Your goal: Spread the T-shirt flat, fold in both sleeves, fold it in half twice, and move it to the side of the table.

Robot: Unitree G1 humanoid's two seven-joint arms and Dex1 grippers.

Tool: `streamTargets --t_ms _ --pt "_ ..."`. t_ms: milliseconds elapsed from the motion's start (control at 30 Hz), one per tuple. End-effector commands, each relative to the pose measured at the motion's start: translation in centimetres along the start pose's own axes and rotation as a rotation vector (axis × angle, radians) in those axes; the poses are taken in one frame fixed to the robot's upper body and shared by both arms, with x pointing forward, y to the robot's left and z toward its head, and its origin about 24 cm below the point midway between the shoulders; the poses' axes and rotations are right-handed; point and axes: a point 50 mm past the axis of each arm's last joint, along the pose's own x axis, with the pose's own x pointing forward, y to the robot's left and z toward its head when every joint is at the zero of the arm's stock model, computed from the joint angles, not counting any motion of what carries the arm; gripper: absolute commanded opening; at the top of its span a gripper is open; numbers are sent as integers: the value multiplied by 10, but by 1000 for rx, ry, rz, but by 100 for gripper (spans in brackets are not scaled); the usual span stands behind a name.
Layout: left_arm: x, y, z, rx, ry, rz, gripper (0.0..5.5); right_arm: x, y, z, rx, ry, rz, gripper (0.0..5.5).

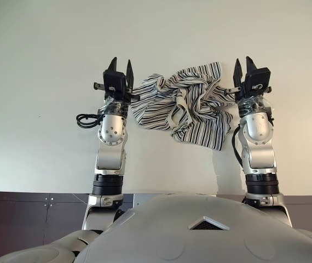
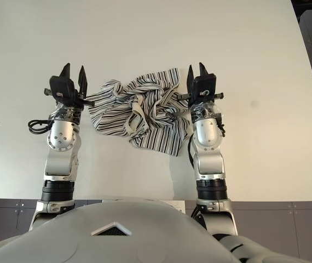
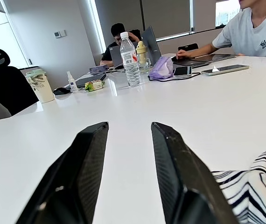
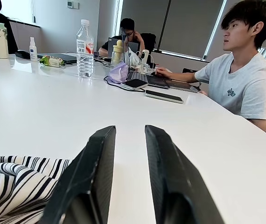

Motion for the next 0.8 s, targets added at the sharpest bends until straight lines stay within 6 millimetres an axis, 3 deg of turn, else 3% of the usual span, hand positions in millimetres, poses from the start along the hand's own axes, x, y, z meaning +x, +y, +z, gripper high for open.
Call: streamTargets --t_ms 33,367,500,600,733,800 --pt "3 -1 0 5 4 -7 169 2 -1 2 -2 -8 -9 113" --pt "-2 -11 4 81 -32 -100 169 -1 -1 2 -4 0 13 113" --pt "-13 -7 5 181 -45 -318 169 -9 -3 25 -47 -71 395 113" --pt "-23 -4 -9 288 44 -519 169 -24 -2 34 -72 -38 682 113" --pt "-41 -2 -41 439 192 -704 169 -49 7 20 -130 85 988 113" --pt "-50 -5 -52 485 240 -771 169 -55 8 6 -160 139 1047 113"
